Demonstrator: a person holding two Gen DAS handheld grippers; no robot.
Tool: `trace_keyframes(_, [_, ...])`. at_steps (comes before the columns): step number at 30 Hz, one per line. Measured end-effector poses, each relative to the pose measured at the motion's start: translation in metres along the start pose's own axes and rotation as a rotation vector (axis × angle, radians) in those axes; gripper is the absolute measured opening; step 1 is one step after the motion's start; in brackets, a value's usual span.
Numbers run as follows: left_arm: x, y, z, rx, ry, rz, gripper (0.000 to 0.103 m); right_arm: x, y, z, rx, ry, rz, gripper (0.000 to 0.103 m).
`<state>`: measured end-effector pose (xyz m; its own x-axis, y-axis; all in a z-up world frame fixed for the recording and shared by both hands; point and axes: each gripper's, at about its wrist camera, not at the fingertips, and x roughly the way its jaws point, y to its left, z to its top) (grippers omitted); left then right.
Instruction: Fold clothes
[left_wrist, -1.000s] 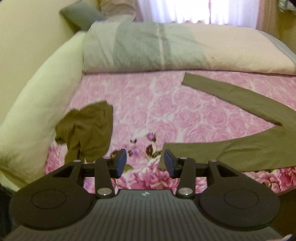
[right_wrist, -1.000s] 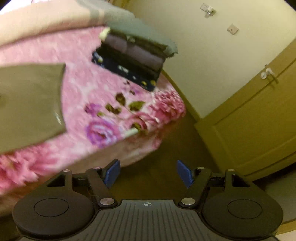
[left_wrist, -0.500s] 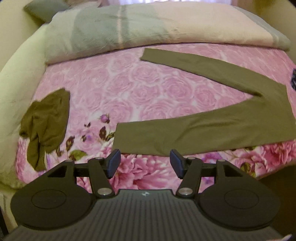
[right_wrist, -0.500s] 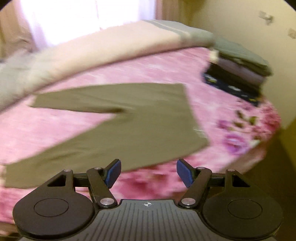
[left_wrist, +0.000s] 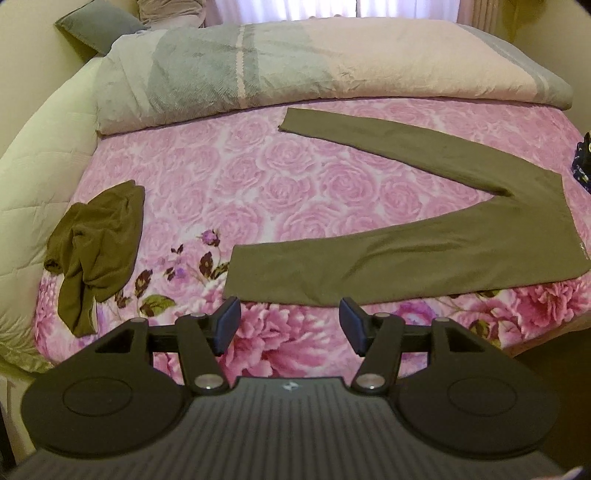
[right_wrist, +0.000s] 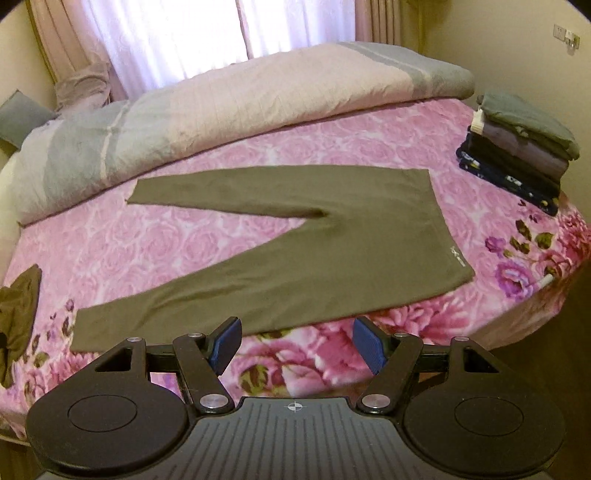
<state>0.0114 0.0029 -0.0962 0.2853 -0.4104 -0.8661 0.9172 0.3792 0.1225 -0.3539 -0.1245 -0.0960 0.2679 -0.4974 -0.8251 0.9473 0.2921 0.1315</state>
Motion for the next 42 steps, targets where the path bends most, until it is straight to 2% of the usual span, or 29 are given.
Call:
trace_keyframes(7, [-0.006,0.002,-0.01,-0.011,0.003,0.013,0.055,-0.003,0.001,-0.015,-0.029,0.027,-0.024,0.07])
trace_keyframes(23, [-0.011,-0.004,-0.018,0.019,-0.008,-0.014,0.055,-0.016,-0.001,-0.04,-0.031,0.066,-0.066,0.07])
trace_keyframes(35, [-0.01,0.002,-0.02,-0.01,-0.02,-0.018,0.055,-0.012,0.016,-0.033,-0.061,0.072,-0.049,0.07])
trace_keyframes(42, [0.002,0.001,-0.019,-0.009,0.006,-0.016,0.055,-0.014,0.025,-0.025,-0.093,0.056,-0.038,0.07])
